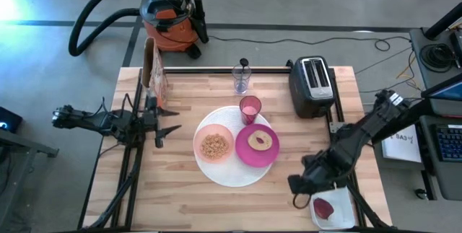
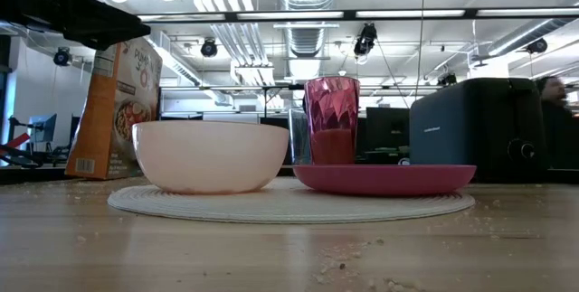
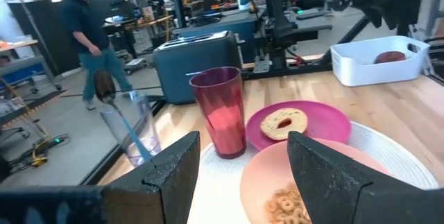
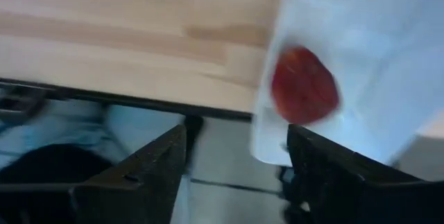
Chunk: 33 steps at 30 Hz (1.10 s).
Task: Arrange a breakfast setting
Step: Put the red apple on the white table mat at the top right of the orange bowl
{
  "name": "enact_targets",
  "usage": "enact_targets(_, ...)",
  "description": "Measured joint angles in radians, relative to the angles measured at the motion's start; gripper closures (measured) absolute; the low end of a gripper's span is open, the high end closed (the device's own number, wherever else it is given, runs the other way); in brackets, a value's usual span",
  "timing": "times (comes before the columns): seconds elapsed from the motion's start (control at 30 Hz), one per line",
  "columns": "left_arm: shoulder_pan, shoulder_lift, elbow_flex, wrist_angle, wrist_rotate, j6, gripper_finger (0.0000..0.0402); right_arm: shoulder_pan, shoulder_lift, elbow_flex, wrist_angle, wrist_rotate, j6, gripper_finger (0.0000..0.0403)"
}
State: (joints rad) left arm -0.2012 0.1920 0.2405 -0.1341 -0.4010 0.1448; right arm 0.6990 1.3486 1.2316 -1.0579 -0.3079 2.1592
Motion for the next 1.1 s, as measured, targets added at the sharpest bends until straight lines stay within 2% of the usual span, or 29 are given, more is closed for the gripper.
enact_targets(0.17,0.0,0.0,0.0,-0.001,0.021,0.0,0.02,0.045,0.088,-0.008,0.007,-0.176,-0.01,0.013)
enact_targets(0.3,0.0,0.001,0.0,-0.001,0.038,-0.001,0.02,0.062,0.175,-0.01,0.073,-0.313,-0.232,0.011)
enact_targets(0.37,0.0,0.004,0.0,0.0,0.047,-0.005,0.02,0.064,0.216,-0.01,0.105,-0.345,-0.315,0.0103)
enact_targets(0.53,-0.001,0.02,0.0,0.003,0.074,-0.012,0.02,0.062,0.279,-0.01,0.122,-0.346,-0.438,0.0094)
enact_targets(0.77,-0.001,0.049,0.0,0.029,0.106,-0.058,0.02,0.084,0.298,-0.011,0.074,-0.344,-0.552,0.0086)
enact_targets(0.97,-0.001,0.077,0.0,0.079,0.135,-0.061,0.02,0.096,0.288,-0.036,0.024,-0.271,-0.553,0.008)
enact_targets(1.1,-0.001,0.092,0.0,0.085,0.157,-0.061,0.02,0.101,0.289,-0.076,0.038,-0.267,-0.55,0.008)
